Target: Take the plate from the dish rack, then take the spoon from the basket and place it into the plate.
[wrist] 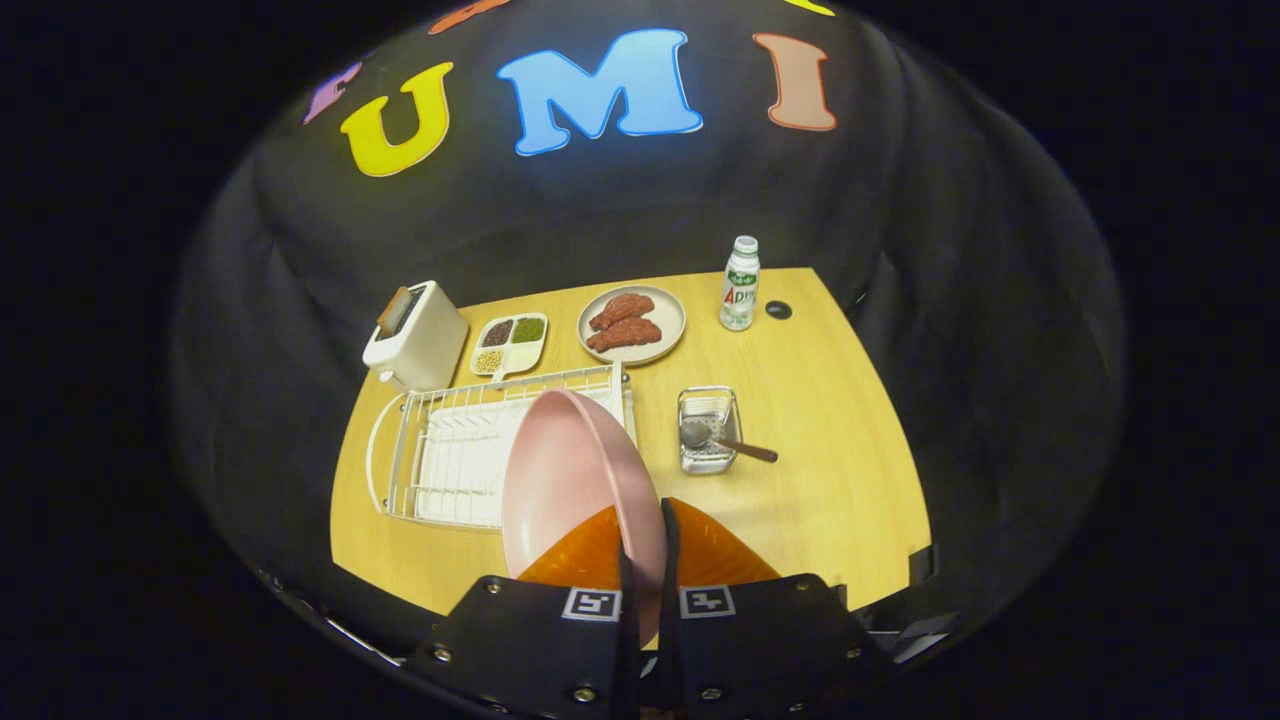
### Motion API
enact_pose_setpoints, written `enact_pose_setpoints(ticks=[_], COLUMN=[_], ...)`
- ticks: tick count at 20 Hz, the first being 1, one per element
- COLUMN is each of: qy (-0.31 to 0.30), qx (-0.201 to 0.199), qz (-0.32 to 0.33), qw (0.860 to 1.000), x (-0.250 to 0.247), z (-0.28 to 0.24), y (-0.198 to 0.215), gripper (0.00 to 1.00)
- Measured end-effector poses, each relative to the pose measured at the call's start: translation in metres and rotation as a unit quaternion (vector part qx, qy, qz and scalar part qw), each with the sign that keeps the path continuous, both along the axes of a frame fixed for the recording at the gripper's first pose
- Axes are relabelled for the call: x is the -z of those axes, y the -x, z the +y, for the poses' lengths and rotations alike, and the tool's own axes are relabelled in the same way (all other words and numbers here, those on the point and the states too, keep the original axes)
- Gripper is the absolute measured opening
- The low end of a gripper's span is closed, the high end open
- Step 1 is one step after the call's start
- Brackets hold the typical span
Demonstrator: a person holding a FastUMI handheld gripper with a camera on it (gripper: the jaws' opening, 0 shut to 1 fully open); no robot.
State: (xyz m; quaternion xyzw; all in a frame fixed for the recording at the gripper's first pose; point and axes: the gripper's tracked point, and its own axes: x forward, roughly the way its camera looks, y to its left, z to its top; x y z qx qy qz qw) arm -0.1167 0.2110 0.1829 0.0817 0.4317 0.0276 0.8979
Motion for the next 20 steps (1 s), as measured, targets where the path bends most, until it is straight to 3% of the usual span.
enact_pose_setpoints(ticks=[8, 15, 20], qy=[-0.069, -0.120, -0.106], qx=[-0.033, -0.047, -0.067], qz=[0.061, 0.089, 0.089], qw=[0.995, 0.988, 0.988], x=[0.088, 0.148, 0.185], z=[-0.005, 0.010, 0.008], y=[0.052, 0.059, 0.053], gripper=[0.07, 0.07, 0.07])
